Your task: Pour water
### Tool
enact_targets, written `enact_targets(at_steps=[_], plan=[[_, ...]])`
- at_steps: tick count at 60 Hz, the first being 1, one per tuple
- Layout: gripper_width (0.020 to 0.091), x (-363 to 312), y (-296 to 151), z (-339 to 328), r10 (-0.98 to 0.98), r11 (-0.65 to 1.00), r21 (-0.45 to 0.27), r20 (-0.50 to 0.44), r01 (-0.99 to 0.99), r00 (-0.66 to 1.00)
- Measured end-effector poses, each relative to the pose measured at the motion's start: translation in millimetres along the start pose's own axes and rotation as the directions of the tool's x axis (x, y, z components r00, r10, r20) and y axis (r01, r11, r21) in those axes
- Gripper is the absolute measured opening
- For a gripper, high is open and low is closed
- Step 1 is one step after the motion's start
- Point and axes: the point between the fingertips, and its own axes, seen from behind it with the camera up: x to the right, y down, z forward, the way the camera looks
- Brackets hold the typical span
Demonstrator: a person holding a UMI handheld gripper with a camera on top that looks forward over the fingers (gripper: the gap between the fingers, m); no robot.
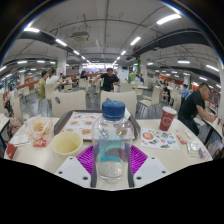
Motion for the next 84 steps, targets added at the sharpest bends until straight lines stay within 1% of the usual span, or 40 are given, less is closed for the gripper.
enact_targets(at_steps=[5, 7, 11, 15, 19, 24, 27, 32, 37, 40, 45, 48, 61, 70, 74, 76, 80, 84], plan=[[0.0417, 6, -25, -11, -0.062, 0.998, 0.023, -0.034, 0.062, 0.998], [0.0417, 11, -37, -15, -0.119, 0.992, 0.029, -0.057, 0.12, 0.991], [0.0416, 28, -67, -21, -0.274, 0.959, 0.031, -0.133, 0.281, 0.952], [0.0416, 38, -90, -21, -0.457, 0.884, 0.004, -0.21, 0.468, 0.864], [0.0418, 45, -112, -18, -0.624, 0.769, -0.036, -0.261, 0.638, 0.737], [0.0418, 43, -130, -9, -0.8, 0.566, -0.099, -0.307, 0.818, 0.516], [0.0418, 39, -139, -3, -0.875, 0.425, -0.14, -0.315, 0.894, 0.367], [0.0416, 28, -142, 3, -0.941, 0.193, -0.204, -0.315, 0.96, 0.122], [0.0418, 21, -139, 11, -0.951, -0.026, -0.263, -0.29, 0.965, -0.105], [0.0416, 18, -134, 14, -0.941, -0.126, -0.294, -0.267, 0.948, -0.208], [0.0414, 14, -131, 23, -0.902, -0.274, -0.319, -0.243, 0.907, -0.357], [0.0418, 7, -129, 24, -0.88, -0.329, -0.312, -0.242, 0.891, -0.409], [0.0413, -6, -115, 29, -0.846, -0.425, -0.288, -0.21, 0.858, -0.49], [0.0414, -2, -105, 29, -0.876, -0.388, -0.267, -0.191, 0.882, -0.443], [0.0415, -2, -106, 27, -0.911, -0.315, -0.232, -0.2, 0.92, -0.362], [0.0415, -3, -107, 26, -0.935, -0.247, -0.2, -0.206, 0.948, -0.287], [0.0414, -6, -113, 22, -0.974, -0.07, -0.124, -0.205, 0.99, -0.095], [0.0415, -9, -124, 17, -0.969, 0.157, -0.037, -0.197, 0.987, 0.147]])
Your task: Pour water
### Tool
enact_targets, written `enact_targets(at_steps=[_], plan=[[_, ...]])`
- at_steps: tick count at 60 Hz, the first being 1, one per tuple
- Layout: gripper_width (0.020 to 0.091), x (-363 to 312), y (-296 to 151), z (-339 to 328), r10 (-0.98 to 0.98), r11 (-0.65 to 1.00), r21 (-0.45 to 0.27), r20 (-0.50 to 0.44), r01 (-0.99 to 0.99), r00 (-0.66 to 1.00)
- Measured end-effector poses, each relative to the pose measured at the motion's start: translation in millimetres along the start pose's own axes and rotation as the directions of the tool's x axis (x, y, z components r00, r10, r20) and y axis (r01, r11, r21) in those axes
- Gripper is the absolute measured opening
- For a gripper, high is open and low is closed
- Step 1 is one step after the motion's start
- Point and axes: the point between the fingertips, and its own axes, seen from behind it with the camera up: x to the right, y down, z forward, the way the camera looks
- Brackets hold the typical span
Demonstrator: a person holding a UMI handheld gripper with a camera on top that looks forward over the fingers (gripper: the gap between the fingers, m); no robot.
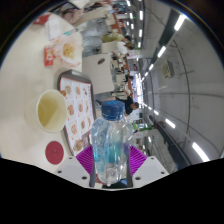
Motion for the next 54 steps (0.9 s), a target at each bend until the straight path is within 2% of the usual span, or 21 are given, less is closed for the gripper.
enact_targets(at_steps=[8, 14, 19, 29, 48, 54], plan=[[0.0415, 21, -4, 0, 0.461, 0.883, 0.048, 0.085, -0.466, 0.883], [0.0417, 23, -2, 7, 0.709, 0.691, 0.032, 0.163, -0.722, 0.686], [0.0415, 13, 3, 16, 0.831, 0.529, -0.009, 0.209, -0.849, 0.515], [0.0418, -38, 8, 33, 0.916, 0.316, -0.099, 0.292, -0.944, 0.276], [0.0432, -116, 29, 43, 0.936, 0.241, -0.217, 0.309, -0.946, 0.168], [0.043, -111, 32, 35, 0.935, 0.234, -0.174, 0.309, -0.956, 0.173]])
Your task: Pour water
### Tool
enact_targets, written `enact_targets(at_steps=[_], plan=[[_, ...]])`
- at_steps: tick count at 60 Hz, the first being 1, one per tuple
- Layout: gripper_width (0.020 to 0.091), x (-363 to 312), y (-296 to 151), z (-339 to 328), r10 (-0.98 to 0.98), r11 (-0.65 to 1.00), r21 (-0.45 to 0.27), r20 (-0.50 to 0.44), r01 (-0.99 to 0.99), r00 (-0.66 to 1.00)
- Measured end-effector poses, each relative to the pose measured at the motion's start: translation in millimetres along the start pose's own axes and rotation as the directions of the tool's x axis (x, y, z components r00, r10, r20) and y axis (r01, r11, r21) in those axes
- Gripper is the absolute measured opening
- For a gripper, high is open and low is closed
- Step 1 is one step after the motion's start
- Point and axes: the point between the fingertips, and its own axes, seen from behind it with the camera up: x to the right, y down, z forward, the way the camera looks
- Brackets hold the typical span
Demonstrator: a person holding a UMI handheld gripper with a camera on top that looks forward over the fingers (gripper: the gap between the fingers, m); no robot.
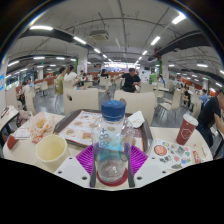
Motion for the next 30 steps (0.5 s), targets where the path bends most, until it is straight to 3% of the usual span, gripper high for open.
enact_targets(at_steps=[5, 15, 17, 20, 23, 30], plan=[[0.0431, -1, 5, 5, 0.009, 1.0, 0.006, -0.006, -0.009, 1.0], [0.0573, 0, 7, 6, 0.012, 0.999, -0.037, -0.028, -0.013, 1.0], [0.0636, 0, 12, 4, 0.004, 0.997, -0.073, -0.039, -0.007, 0.999], [0.0853, 2, 21, -3, -0.005, 0.991, -0.132, -0.056, -0.003, 0.998], [0.0821, 1, 26, -13, -0.002, 0.986, -0.166, -0.067, -0.009, 0.998], [0.0845, -4, 20, -53, 0.03, 0.978, -0.202, -0.129, -0.056, 0.991]])
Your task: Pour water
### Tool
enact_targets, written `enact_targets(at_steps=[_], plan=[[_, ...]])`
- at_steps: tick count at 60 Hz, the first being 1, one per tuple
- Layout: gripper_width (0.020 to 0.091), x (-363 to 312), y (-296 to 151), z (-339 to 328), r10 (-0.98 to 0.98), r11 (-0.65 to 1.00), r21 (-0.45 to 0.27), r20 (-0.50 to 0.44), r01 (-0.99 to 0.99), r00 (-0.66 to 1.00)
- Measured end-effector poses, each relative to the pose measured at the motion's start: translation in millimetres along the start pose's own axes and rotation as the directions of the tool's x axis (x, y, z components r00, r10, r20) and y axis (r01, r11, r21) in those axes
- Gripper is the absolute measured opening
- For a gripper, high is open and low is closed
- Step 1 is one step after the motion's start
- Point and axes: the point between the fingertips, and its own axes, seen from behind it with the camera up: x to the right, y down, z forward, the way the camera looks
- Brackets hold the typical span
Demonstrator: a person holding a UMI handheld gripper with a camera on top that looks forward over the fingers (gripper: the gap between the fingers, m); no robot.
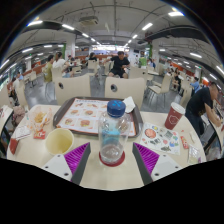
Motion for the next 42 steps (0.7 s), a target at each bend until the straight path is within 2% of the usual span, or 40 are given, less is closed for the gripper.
enact_targets(at_steps=[6, 14, 27, 42], plan=[[0.0853, -9, 7, -44, 0.016, 0.998, -0.055, -0.034, -0.018, 0.999], [0.0851, -36, 19, -105, 0.048, 0.995, -0.088, -0.053, -0.052, 0.997], [0.0845, -75, 34, -168, 0.043, 0.995, -0.09, -0.079, -0.05, 0.996], [0.0848, -97, 41, -189, 0.042, 0.995, -0.088, -0.073, -0.049, 0.996]])
